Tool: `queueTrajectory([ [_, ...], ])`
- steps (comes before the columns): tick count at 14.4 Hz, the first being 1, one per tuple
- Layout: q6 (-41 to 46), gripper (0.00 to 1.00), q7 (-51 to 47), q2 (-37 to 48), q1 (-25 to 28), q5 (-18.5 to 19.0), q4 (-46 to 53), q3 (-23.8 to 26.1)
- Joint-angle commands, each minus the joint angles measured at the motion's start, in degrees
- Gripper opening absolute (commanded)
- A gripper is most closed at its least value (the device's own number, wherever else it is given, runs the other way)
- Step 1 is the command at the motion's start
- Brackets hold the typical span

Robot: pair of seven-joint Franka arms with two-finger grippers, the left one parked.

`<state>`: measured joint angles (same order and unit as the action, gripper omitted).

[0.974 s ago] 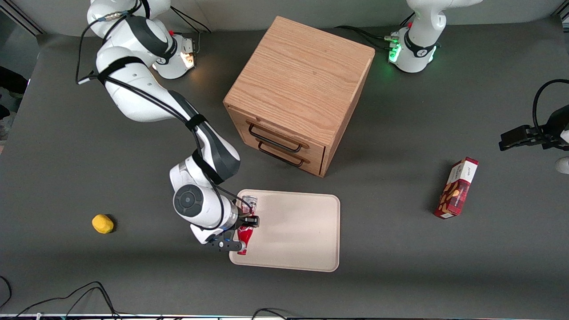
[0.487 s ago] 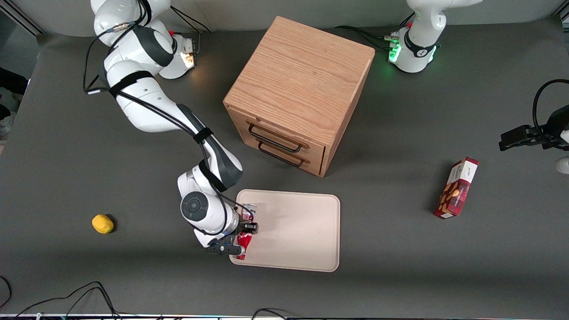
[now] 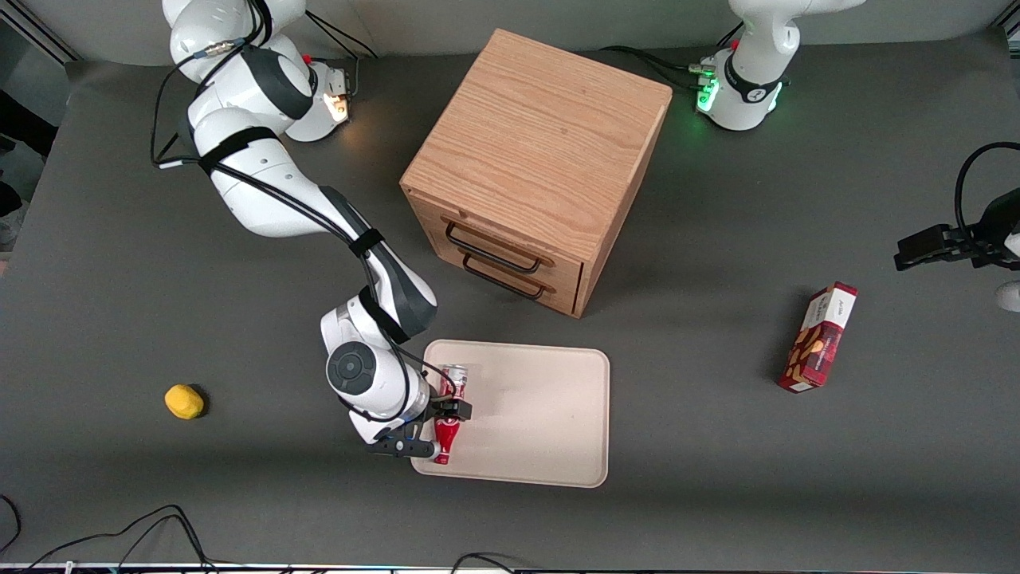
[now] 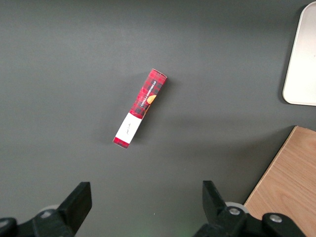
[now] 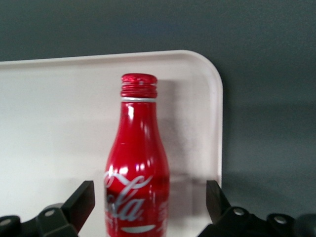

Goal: Place coke bottle on tray

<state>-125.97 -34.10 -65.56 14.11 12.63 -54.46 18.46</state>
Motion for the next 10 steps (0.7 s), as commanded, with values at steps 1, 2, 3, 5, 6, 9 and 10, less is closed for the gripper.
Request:
queueTrajectory([
  [1, -0.3, 1.00, 0.0, 0.3, 0.5, 1.2, 0.2, -0.6],
  [2, -0.3, 1.00, -0.1, 0.5, 0.5, 1.2, 0.2, -0.6],
  [3, -0.2, 1.00, -0.1, 0.7, 0.3, 1.1, 0.2, -0.6],
  [5, 0.0, 1.00, -0.1, 2.7, -0.1, 0.9, -0.1, -0.5],
  [6, 0.3, 1.00, 0.0, 4.3, -0.4, 0.8, -0.6, -0.5],
  [9, 6.7, 1.00, 0.3, 11.9, -3.1, 0.6, -1.4, -0.4],
  [10, 10.0, 1.00, 0.9, 14.6, -4.3, 0.6, -1.8, -0.1],
])
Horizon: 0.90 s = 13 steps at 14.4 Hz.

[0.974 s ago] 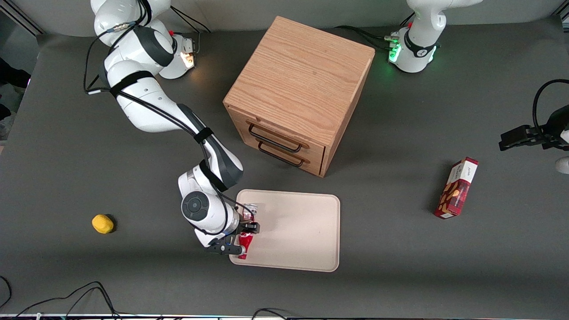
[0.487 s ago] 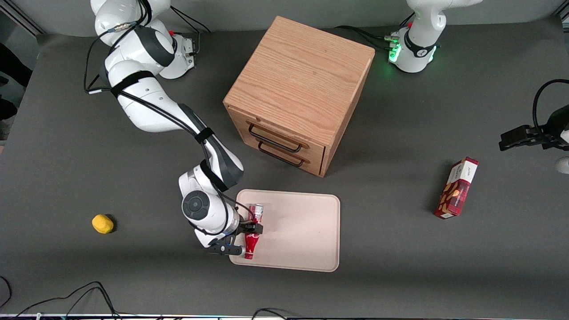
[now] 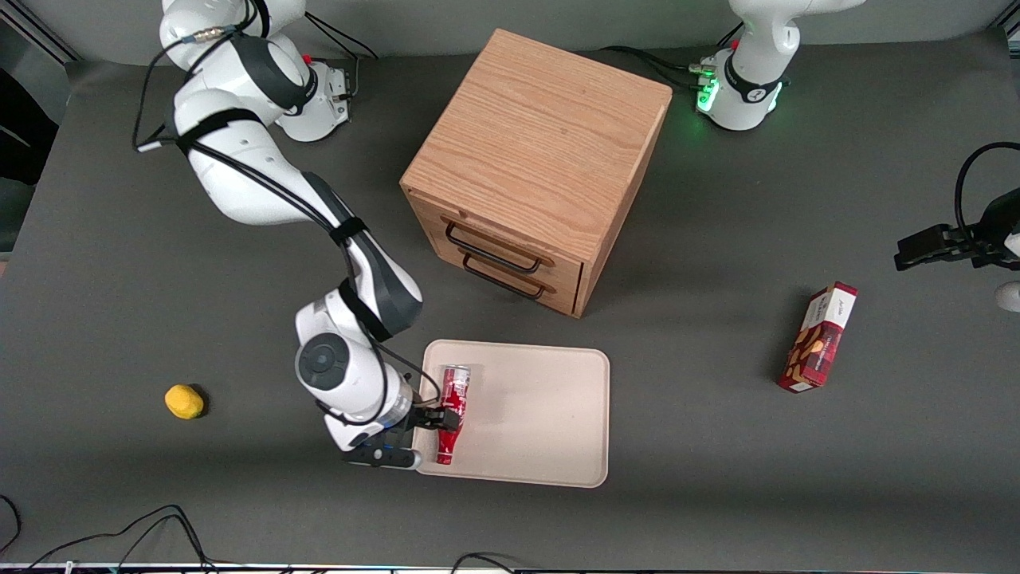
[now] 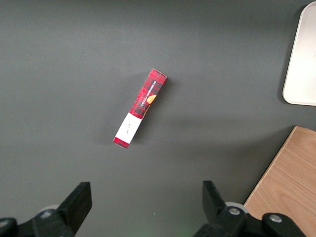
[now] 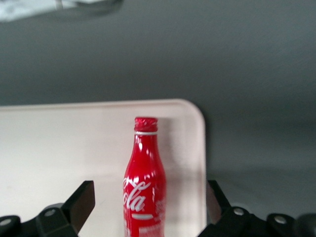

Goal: Place coke bottle on tray

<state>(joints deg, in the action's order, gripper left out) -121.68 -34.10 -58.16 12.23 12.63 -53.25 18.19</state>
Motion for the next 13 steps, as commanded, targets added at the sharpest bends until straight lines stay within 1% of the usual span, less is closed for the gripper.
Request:
queueTrajectory([
  [1, 9.7, 1.00, 1.8, 10.4, -3.6, 0.5, -3.9, 0.3],
  [3, 17.8, 1.00, 4.6, 17.4, -6.8, 0.0, -6.3, 0.3],
  [6, 28.2, 1.00, 14.7, 28.3, -12.7, -5.8, -12.2, -0.4],
  [7, 30.2, 1.00, 17.5, 31.7, -15.1, -6.3, -15.1, -0.4],
  [8, 31.6, 1.00, 19.6, 34.7, -16.8, -6.7, -17.8, -0.4],
  [10, 32.6, 1.00, 21.0, 40.5, -18.5, -9.5, -23.5, -1.4],
  [12, 30.6, 1.00, 21.4, 48.1, -18.7, -13.8, -31.9, -4.7],
  [13, 27.5, 1.00, 22.1, 53.1, -18.6, -14.7, -38.4, -5.7],
])
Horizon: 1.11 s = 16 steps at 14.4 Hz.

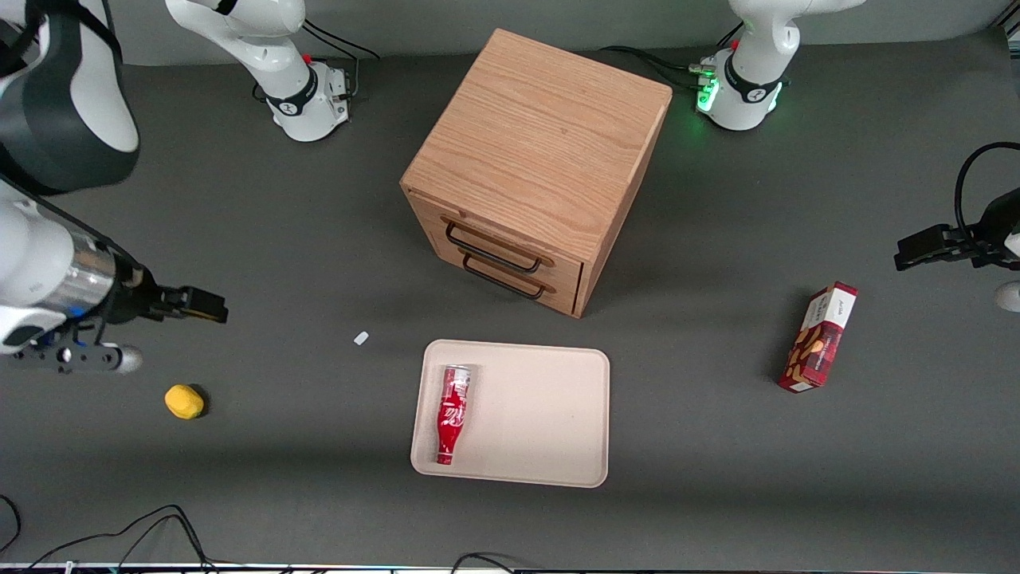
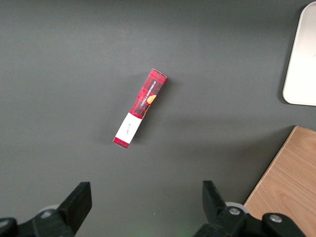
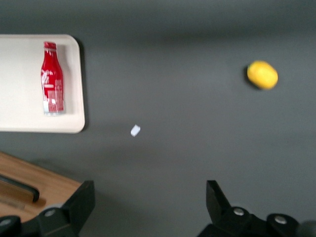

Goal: Place coke bottle on tray

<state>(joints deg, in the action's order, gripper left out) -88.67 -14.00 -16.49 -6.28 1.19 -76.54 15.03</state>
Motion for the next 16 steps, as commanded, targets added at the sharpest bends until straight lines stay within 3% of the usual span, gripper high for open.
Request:
queueTrajectory([
  [1, -9.9, 1.00, 2.9, 16.8, -0.1, -3.4, -22.5, -2.9],
  [3, -13.5, 1.00, 3.5, 23.8, 0.3, -3.4, -30.9, -4.7],
  [7, -11.5, 1.00, 8.2, 30.2, 0.3, -4.3, -34.7, -8.2],
  [16, -6.1, 1.00, 6.9, 28.0, 0.6, -4.9, -29.0, -8.5],
])
